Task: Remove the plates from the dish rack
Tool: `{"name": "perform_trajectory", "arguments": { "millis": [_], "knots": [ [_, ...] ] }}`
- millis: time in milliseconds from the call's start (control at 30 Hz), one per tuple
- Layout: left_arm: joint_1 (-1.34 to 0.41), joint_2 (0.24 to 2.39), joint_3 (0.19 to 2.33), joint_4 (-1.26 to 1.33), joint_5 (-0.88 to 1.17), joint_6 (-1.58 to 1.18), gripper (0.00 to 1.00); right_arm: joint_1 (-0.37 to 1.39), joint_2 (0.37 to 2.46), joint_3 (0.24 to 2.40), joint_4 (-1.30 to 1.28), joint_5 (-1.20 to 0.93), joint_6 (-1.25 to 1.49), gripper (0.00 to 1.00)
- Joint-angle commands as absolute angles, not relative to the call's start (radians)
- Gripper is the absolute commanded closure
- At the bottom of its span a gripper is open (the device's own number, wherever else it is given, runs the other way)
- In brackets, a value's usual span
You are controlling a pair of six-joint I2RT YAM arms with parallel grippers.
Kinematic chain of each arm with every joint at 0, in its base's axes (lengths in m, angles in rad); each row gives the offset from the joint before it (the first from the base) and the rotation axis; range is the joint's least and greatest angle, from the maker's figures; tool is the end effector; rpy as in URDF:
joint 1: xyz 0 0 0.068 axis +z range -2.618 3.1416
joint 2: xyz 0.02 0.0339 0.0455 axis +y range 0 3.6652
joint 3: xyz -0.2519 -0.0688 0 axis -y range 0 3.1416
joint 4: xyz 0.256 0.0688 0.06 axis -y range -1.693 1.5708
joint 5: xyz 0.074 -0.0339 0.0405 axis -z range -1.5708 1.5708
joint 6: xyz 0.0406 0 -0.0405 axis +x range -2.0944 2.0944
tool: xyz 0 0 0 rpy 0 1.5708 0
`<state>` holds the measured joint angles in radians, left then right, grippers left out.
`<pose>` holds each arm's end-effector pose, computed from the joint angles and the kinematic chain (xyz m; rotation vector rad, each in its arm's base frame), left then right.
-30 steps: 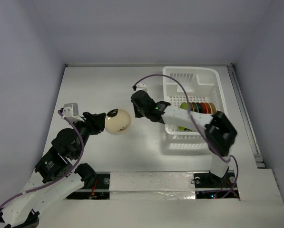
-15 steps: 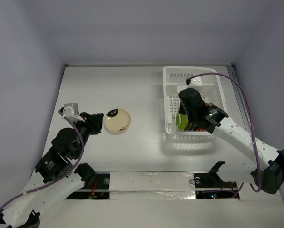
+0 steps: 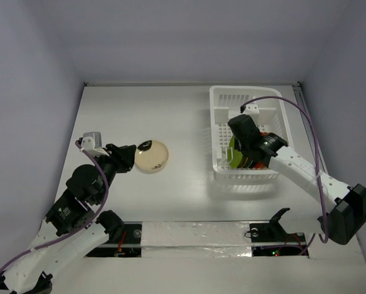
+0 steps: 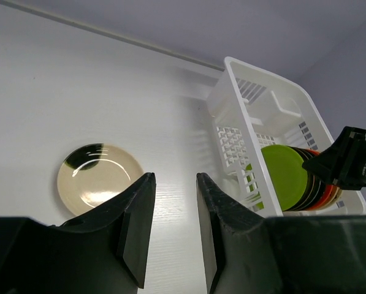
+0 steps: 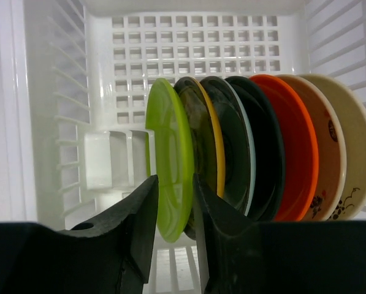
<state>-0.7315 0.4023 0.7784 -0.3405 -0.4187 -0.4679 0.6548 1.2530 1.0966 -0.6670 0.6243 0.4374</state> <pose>0.0968 -0.0647 0.3659 -0.1333 1.5666 -0.6287 0.2335 0.1494 0.2937 0.0380 2.2124 -0.1583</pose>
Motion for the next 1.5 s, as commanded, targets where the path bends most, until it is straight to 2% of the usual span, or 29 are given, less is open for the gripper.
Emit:
{"name": "perform_trajectory", "arguments": {
  "millis": [0, 367, 400, 433, 467, 633, 1200, 1300, 1467],
  "knots": [
    [-0.721, 0.408, 0.765, -0.301, -0.407, -0.457, 0.7, 0.65, 1.279, 1.101, -0.66, 0.63, 0.44, 0.66],
    [-0.721, 0.39, 0.764, -0.299, -0.4, -0.454, 0.69, 0.632, 1.387, 1.154, -0.733, 0.721, 0.497, 0.7],
    [-0.721, 0.388, 0.764, -0.299, -0.399, -0.454, 0.69, 0.632, 1.397, 1.155, -0.733, 0.719, 0.495, 0.72],
    [-0.721, 0.388, 0.764, -0.299, -0.399, -0.454, 0.69, 0.632, 1.402, 1.161, -0.733, 0.719, 0.492, 0.81],
    [-0.721, 0.387, 0.764, -0.298, -0.399, -0.454, 0.69, 0.632, 1.407, 1.167, -0.739, 0.722, 0.494, 0.85],
    [-0.712, 0.387, 0.762, -0.293, -0.391, -0.453, 0.69, 0.632, 1.413, 1.232, -0.793, 0.781, 0.473, 0.91],
    [-0.712, 0.379, 0.762, -0.293, -0.382, -0.449, 0.68, 0.641, 1.445, 1.4, -0.858, 0.861, 0.38, 1.0],
    [-0.712, 0.379, 0.762, -0.295, -0.388, -0.449, 0.68, 0.652, 1.402, 1.437, -0.838, 0.853, 0.373, 1.0],
    [-0.703, 0.38, 0.762, -0.288, -0.393, -0.449, 0.68, 0.733, 1.281, 1.476, -0.701, 0.724, 0.33, 1.0]
  ]
}}
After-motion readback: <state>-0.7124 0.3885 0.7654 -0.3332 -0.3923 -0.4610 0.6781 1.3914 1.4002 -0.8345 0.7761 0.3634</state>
